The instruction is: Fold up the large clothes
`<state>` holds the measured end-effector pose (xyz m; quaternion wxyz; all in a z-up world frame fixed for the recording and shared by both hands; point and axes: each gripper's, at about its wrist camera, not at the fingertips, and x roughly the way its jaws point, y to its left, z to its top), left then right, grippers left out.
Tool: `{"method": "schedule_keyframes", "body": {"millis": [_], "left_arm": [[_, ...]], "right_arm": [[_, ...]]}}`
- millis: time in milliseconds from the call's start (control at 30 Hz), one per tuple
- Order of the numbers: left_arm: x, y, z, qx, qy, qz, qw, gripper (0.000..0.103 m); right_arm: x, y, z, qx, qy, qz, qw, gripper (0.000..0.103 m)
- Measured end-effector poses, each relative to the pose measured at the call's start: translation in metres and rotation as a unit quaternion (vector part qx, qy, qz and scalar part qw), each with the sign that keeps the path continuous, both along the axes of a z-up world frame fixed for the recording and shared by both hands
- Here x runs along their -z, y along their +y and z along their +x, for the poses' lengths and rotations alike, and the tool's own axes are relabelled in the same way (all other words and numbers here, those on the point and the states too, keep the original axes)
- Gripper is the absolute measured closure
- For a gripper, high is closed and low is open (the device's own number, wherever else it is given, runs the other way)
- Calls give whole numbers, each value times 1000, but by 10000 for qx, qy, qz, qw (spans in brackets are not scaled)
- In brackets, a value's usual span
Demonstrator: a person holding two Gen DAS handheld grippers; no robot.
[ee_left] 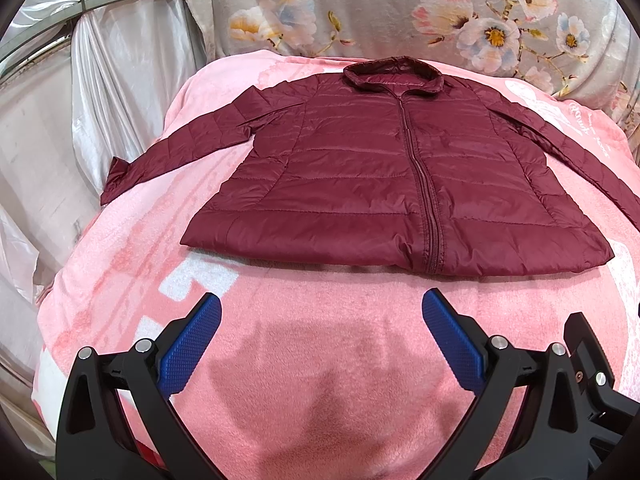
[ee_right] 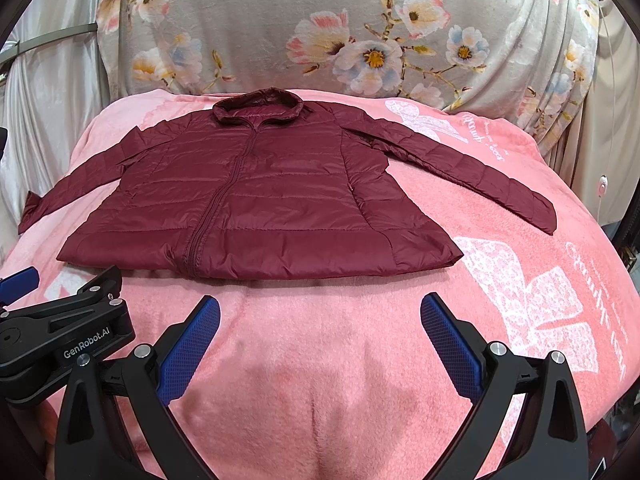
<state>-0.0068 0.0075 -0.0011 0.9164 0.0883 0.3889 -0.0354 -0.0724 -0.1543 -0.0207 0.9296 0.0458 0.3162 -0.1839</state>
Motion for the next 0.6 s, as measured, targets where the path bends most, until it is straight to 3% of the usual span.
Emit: {"method": "schedule_keyframes", "body": {"millis": [600], "left_arm": [[8, 1, 3, -2, 98, 0, 10000, 5]], "right_arm": [[3, -3, 1, -2, 21, 16, 10000, 5]]}}
